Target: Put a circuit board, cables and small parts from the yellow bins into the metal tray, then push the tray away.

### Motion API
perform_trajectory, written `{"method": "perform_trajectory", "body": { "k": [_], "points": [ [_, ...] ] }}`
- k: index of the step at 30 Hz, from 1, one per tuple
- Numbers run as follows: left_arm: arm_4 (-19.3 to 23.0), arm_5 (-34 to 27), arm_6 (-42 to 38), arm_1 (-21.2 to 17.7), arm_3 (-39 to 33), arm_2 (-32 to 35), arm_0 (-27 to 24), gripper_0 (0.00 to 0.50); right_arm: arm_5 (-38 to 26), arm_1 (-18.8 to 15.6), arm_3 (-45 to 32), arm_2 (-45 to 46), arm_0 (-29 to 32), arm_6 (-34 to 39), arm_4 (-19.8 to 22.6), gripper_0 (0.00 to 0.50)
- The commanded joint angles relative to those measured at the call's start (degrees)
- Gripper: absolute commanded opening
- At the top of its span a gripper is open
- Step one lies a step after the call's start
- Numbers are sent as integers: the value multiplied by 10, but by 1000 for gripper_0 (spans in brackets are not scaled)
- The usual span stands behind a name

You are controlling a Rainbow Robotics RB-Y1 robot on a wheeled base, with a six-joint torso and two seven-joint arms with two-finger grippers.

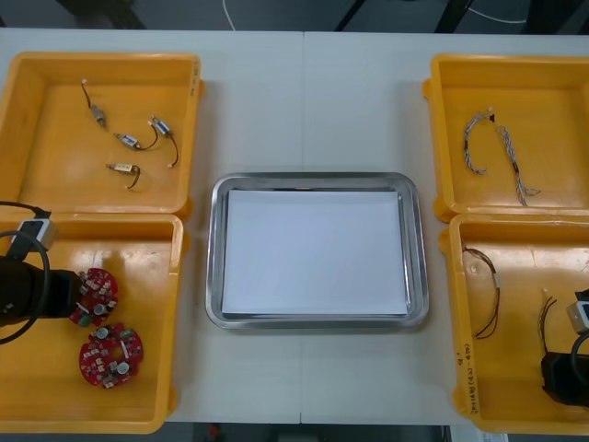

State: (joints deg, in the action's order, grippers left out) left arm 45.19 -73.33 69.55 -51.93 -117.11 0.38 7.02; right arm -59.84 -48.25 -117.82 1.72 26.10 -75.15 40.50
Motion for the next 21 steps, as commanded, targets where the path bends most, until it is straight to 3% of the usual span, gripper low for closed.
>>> {"method": "perform_trajectory", "body": {
  "k": [1, 12, 21],
  "points": [
    [15, -30, 80, -20, -37, 43, 15, 0, 17, -16, 4, -15, 25, -14, 5, 0],
    [32, -101, 83, -20, -63, 81, -17, 0, 12, -17, -15, 9, 19, -18, 14, 0],
    [46, -176, 75, -20, -81, 95, -62, 1, -63, -16, -72, 87, 18, -18, 32, 0]
  ]
}}
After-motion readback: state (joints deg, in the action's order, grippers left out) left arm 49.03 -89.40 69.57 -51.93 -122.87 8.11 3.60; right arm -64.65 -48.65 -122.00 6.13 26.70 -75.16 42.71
